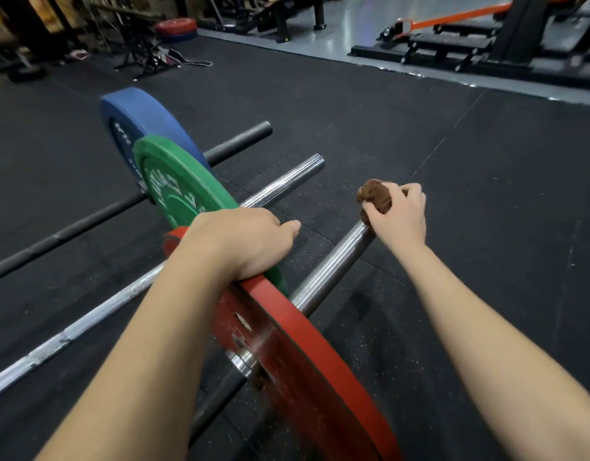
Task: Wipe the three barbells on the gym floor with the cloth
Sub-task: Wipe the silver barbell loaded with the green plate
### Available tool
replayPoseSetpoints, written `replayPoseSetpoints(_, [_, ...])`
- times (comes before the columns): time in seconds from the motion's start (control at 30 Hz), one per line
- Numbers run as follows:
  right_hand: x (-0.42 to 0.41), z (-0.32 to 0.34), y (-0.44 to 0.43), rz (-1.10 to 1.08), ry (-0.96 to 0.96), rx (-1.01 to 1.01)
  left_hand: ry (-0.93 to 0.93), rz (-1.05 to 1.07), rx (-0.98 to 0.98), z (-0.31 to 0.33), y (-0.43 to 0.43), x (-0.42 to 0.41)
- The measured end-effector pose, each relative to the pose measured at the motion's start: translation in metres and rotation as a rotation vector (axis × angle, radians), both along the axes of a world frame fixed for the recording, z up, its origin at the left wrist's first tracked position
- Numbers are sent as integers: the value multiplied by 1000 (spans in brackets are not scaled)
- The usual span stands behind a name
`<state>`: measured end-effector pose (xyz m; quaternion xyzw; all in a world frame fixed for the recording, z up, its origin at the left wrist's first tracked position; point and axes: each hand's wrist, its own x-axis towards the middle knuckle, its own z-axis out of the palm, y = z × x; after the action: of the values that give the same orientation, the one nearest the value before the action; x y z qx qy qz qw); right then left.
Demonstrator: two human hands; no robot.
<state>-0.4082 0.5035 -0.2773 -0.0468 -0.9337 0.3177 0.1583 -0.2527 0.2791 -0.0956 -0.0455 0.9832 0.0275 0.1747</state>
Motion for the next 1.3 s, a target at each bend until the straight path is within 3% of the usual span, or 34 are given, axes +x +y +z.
replayPoseSetpoints(0.1, [-24, -14, 2, 65, -57, 186, 18, -5, 3, -3, -1, -1])
replayPoseSetpoints(0.3, [-14, -24, 3, 70, -12, 36, 74, 10, 43, -4, -5, 1])
replayPoseSetpoints(0.6, [-15, -19, 14, 167, 13, 175, 55, -9, 6, -7, -5, -1])
replayPoseSetpoints(0.8, [-12, -17, -5, 24, -12, 22, 64, 13, -22, -7, -5, -2])
replayPoseSetpoints(1.07, [-8, -24, 23, 338, -42, 145, 107, 25, -11, -6, -3, 1])
replayPoseSetpoints(1.2, [-18, -23, 9, 159, -12, 10, 120, 23, -34, -8, -2, 1])
replayPoseSetpoints(1.3, [5, -27, -8, 118, 14, 45, 121, 26, -30, -7, -2, 0])
